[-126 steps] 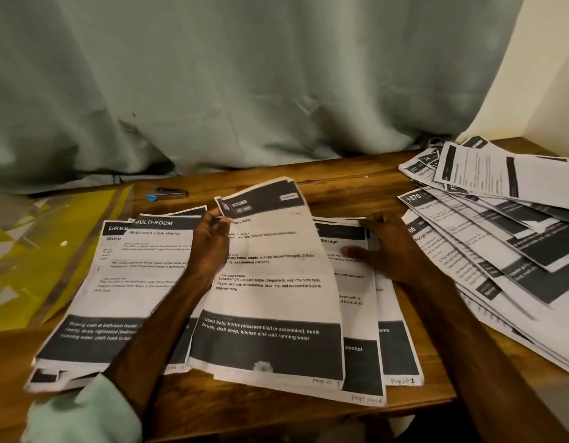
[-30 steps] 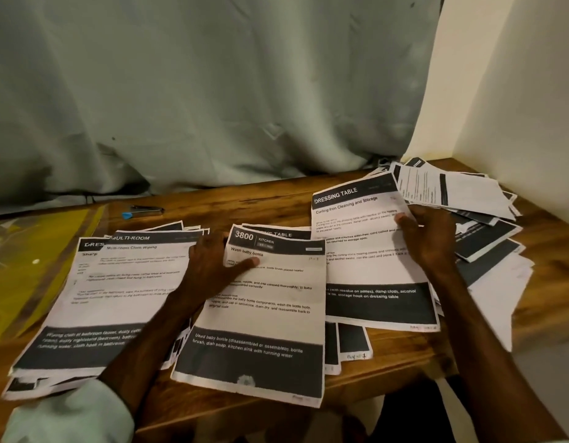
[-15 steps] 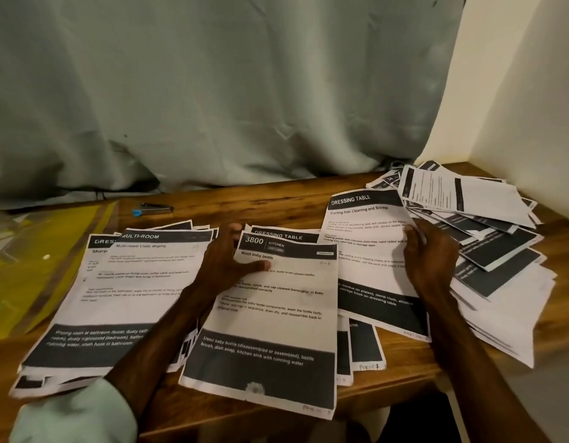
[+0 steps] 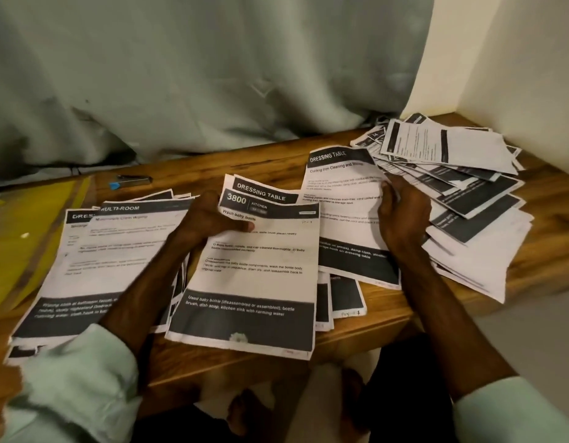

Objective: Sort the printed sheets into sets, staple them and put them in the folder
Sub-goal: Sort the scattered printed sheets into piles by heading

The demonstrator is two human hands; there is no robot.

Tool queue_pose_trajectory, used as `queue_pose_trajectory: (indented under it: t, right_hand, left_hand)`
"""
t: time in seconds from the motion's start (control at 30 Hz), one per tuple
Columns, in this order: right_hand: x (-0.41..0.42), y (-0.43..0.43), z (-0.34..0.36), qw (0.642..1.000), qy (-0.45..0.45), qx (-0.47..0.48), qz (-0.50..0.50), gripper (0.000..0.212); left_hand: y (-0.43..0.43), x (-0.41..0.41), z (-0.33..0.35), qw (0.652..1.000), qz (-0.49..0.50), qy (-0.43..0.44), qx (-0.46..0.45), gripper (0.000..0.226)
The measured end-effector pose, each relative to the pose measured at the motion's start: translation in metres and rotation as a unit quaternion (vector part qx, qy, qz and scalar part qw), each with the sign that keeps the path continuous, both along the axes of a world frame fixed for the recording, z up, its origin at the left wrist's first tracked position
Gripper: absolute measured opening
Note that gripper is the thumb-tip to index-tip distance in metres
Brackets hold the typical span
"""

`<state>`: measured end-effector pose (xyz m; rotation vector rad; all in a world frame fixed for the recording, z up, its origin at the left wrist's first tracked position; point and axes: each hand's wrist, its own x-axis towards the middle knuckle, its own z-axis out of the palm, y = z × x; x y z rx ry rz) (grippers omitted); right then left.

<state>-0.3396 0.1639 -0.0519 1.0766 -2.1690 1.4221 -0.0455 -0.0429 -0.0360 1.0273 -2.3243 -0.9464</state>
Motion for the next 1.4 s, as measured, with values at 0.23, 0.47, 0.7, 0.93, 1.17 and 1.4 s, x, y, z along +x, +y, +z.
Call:
queue_pose_trajectory:
  t: [0.23, 0.47, 0.7, 0.93, 1.17, 1.4]
  right_hand:
    - [-0.008, -0.001, 0.000, 0.999, -0.018, -0.046, -0.006, 0.029]
    - [-0.037, 0.008, 0.016, 0.994, -0.076, -0.079, 0.025, 0.033]
    - [-0.068, 0.019, 0.034, 0.989, -0.102, 0.069, 0.083, 0.029]
    - [-0.043, 0.006, 0.044, 0.972, -0.073, 0.152, 0.165, 0.023]
    - [0.008, -0.031, 0.027, 0.968, -0.095, 0.159, 0.169, 0.019]
    - [0.044, -0.046, 0.002, 0.955, -0.211, 0.130, 0.166, 0.021]
  left_hand:
    - [0.015, 0.001, -0.008, 0.991, 0.077, 0.100, 0.053, 0.037]
    - [0.007, 0.024, 0.019, 0.961, 0.102, 0.202, 0.157, 0.024]
    - [-0.009, 0.059, 0.024, 0.909, 0.143, 0.297, 0.255, 0.041]
    - [-0.014, 0.071, 0.021, 0.836, 0.120, 0.385, 0.372, 0.053]
    - [0.004, 0.049, 0.026, 0.838, 0.116, 0.360, 0.393, 0.055]
    - [0.020, 0.017, 0.020, 0.900, 0.131, 0.267, 0.318, 0.029]
